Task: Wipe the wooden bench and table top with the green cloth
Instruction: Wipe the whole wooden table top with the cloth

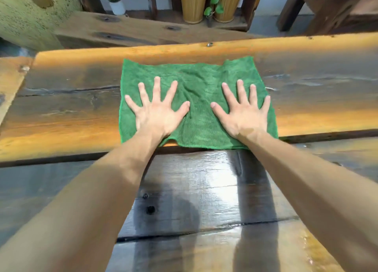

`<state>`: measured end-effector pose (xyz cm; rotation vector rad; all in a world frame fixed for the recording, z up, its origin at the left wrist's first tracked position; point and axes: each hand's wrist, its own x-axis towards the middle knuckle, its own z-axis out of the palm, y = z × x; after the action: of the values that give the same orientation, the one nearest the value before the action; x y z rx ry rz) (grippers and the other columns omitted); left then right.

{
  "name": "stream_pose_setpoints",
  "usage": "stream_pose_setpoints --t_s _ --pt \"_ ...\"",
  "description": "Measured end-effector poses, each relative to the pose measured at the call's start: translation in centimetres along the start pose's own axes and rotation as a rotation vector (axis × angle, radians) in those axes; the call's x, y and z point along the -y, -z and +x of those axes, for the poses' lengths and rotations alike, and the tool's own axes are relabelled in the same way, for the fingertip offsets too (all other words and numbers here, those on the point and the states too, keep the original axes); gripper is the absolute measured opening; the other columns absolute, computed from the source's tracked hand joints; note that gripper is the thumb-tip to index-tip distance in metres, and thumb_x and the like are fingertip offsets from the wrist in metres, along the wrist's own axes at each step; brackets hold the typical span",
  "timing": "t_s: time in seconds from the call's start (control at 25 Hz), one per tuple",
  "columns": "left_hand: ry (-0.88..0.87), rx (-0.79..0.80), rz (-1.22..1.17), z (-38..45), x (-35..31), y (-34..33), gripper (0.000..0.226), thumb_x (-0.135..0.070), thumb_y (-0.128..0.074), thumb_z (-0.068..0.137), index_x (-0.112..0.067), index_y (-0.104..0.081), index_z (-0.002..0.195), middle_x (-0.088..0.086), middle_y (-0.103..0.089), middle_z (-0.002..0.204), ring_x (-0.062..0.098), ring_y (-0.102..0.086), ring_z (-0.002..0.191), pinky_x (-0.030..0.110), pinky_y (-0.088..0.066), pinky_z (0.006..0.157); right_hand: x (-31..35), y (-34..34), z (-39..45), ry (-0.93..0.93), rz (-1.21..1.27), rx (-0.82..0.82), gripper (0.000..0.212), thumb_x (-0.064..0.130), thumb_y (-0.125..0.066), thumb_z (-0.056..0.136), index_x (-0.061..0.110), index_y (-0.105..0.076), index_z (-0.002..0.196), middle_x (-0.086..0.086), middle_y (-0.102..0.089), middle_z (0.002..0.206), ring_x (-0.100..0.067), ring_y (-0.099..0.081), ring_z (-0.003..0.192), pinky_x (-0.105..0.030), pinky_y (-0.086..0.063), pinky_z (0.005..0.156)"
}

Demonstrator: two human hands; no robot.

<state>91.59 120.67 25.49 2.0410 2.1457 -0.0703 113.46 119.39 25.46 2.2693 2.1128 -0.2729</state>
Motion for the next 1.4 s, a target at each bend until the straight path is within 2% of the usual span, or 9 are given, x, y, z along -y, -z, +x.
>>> stream_pose_setpoints --t_s 0.24,0.48,0.6,0.72,0.8,0.88,1.0,1.2,1.4 --pt "0.0 0.073 0.036 -10.6 -0.1 -1.1 0.076 -0.082 -0.006 0.087 -0.05 0.013 0.153 -0.004 0.023 0.165 0.038 0.019 0.151 0.073 0.007 0.112 -1.0 -0.9 -10.8 0.022 0.007 0.023 0.075 0.081 -0.005 0.089 0.049 0.008 0.156 0.005 0.015 0.167 -0.027 0.015 0.153 -0.065 0.009 0.117" --pt "0.001 0.009 0.041 -25.6 1.0 -3.9 0.079 -0.082 0.0 0.083 -0.048 0.016 0.153 -0.001 0.023 0.165 0.037 0.018 0.151 0.071 0.006 0.113 -1.7 -2.9 -24.7 0.078 0.011 0.041 0.077 0.081 -0.005 0.09 0.046 0.013 0.155 0.003 0.02 0.166 -0.029 0.021 0.152 -0.064 0.01 0.117" --pt "0.012 -0.011 0.025 -32.5 1.5 -5.4 0.079 -0.081 -0.005 0.085 -0.048 0.007 0.155 -0.001 0.013 0.168 0.038 0.01 0.153 0.072 0.003 0.113 -2.4 -4.1 -31.2 0.109 0.028 0.01 0.076 0.08 -0.011 0.091 0.045 0.0 0.158 0.001 0.006 0.168 -0.03 0.01 0.154 -0.065 0.006 0.118" --pt "0.007 -0.028 0.03 -39.0 1.5 -6.5 0.078 -0.077 -0.023 0.087 -0.043 -0.015 0.157 0.004 -0.009 0.168 0.04 -0.008 0.153 0.073 -0.006 0.113 -2.6 -5.1 -37.3 0.135 0.028 -0.033 0.076 0.077 -0.024 0.092 0.04 -0.021 0.158 -0.002 -0.015 0.167 -0.033 -0.01 0.154 -0.067 -0.005 0.118" --pt "-0.014 -0.058 0.045 -42.7 1.7 -7.1 0.077 -0.074 -0.029 0.087 -0.04 -0.023 0.157 0.006 -0.018 0.167 0.041 -0.015 0.152 0.074 -0.01 0.112 -3.0 -5.8 -41.0 0.148 0.011 -0.035 0.076 0.077 -0.022 0.092 0.04 -0.021 0.158 -0.002 -0.015 0.167 -0.033 -0.01 0.154 -0.067 -0.006 0.118" --pt "-0.011 -0.057 0.058 -46.5 1.9 -7.7 0.077 -0.073 -0.028 0.088 -0.04 -0.022 0.157 0.006 -0.016 0.167 0.04 -0.013 0.152 0.074 -0.01 0.113 -3.3 -6.4 -44.7 0.162 -0.022 -0.023 0.076 0.078 -0.017 0.093 0.04 -0.016 0.159 -0.002 -0.011 0.168 -0.033 -0.006 0.154 -0.067 -0.005 0.118" --pt "-0.001 -0.027 0.052 -51.8 2.1 -8.6 0.076 -0.071 -0.029 0.088 -0.039 -0.022 0.157 0.007 -0.014 0.167 0.039 -0.012 0.152 0.074 -0.011 0.113 -3.7 -7.3 -49.7 0.159 -0.009 -0.013 0.077 0.077 -0.02 0.093 0.039 -0.018 0.159 -0.002 -0.009 0.168 -0.033 -0.003 0.154 -0.066 -0.004 0.119" --pt "-0.004 -0.021 0.035 -60.9 3.0 -9.3 0.074 -0.066 -0.035 0.087 -0.037 -0.031 0.155 0.009 -0.024 0.164 0.041 -0.024 0.149 0.072 -0.015 0.113 -3.9 -8.4 -58.2 0.136 0.01 -0.028 0.076 0.077 -0.022 0.093 0.04 -0.019 0.158 -0.001 -0.011 0.168 -0.032 -0.005 0.154 -0.065 -0.005 0.119" --pt "-0.016 0.009 0.025 -70.7 4.3 -11.0 0.077 -0.068 -0.037 0.087 -0.039 -0.025 0.157 0.009 -0.018 0.166 0.039 -0.015 0.152 0.071 -0.014 0.114 -4.9 -9.9 -68.8 0.14 0.005 -0.043 0.075 0.074 -0.027 0.094 0.038 -0.016 0.159 -0.002 -0.012 0.168 -0.033 -0.006 0.154 -0.063 -0.008 0.12"
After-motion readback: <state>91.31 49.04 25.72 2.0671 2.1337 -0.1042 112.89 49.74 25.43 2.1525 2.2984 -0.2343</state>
